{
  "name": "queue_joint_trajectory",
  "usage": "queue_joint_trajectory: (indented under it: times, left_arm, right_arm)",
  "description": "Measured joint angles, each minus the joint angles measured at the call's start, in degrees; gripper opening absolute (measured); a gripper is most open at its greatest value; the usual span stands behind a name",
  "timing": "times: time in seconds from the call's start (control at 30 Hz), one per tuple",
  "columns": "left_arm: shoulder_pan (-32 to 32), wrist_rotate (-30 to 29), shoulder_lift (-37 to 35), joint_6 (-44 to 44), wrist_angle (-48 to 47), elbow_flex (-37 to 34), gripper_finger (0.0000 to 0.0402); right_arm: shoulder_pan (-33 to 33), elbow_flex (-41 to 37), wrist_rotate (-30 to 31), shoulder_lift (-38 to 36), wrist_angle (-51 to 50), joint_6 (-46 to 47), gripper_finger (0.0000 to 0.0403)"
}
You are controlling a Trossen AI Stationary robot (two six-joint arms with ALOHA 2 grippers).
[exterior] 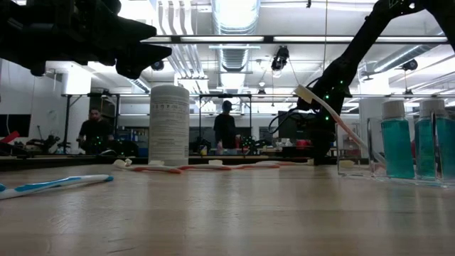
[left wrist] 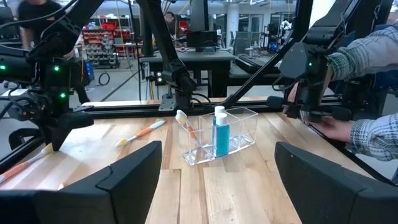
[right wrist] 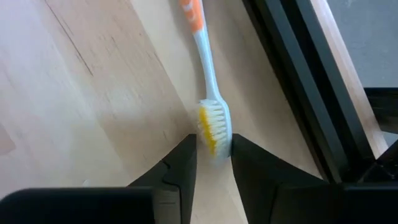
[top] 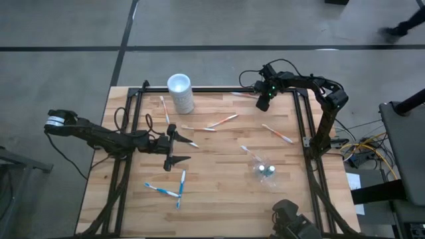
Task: Pick & Place toothbrushing station
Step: Put the orange toothbrush into the top section of the transparent organizer
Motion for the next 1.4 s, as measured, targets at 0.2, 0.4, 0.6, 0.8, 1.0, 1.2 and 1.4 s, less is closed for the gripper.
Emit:
queue_joint_trajectory:
  times: [0.2,0.4,0.6,0.8,1.0,1.2,1.4]
  left_arm:
    - [0.0,0.0,0.0,0.0,0.0,0.0,0.0319]
    - [0.0,0.0,0.0,0.0,0.0,0.0,0.0319]
    - [0.0,0.0,0.0,0.0,0.0,0.0,0.0319]
    - [0.0,0.0,0.0,0.0,0.0,0.0,0.0319]
    - [0.0,0.0,0.0,0.0,0.0,0.0,0.0319]
    - [0.0,0.0,0.0,0.0,0.0,0.0,0.0319]
    - [0.0,0.0,0.0,0.0,0.0,0.0,0.0319]
  right_arm:
    - [0.0,0.1,0.0,0.0,-0.1,0.0,0.0061]
    - [0.0,0.0,-0.1,0.0,-0.1,0.0,0.0031]
    - [0.0,0.0,0.1,0.0,0.1,-0.2,0.0016]
    - [0.0,0.0,0.2,0.0,0.1,-0.1,0.0015]
    - [0.0,0.5,0.1,0.0,-0.6,1.3,0.0014]
    - [0.0,2.3,-0.3,-0.4,-3.3,1.4,0.0013]
    - [0.0,6.3,-0.4,-0.5,-8.7,2.1,0.0013]
